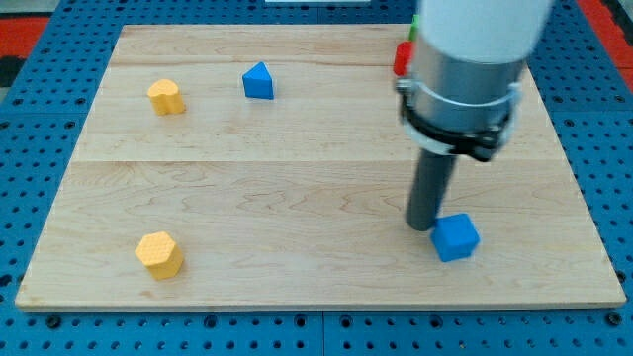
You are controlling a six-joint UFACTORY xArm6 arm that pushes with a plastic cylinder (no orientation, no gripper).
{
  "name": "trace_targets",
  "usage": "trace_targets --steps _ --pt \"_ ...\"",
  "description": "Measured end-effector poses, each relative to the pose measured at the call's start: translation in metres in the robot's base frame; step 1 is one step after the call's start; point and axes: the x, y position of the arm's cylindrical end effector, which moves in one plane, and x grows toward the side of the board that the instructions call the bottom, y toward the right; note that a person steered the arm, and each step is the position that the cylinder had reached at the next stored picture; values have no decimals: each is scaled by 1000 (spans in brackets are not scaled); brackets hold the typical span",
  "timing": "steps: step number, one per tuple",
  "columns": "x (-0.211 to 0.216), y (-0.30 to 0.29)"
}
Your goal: Slide the blue cube slightly up
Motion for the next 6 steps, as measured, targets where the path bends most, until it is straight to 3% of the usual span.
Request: trace_targets --steps 1,2,3,5,6 --pt "11 -12" --pt "70 -13" --pt "88 23" --pt "33 41" --pt "51 37"
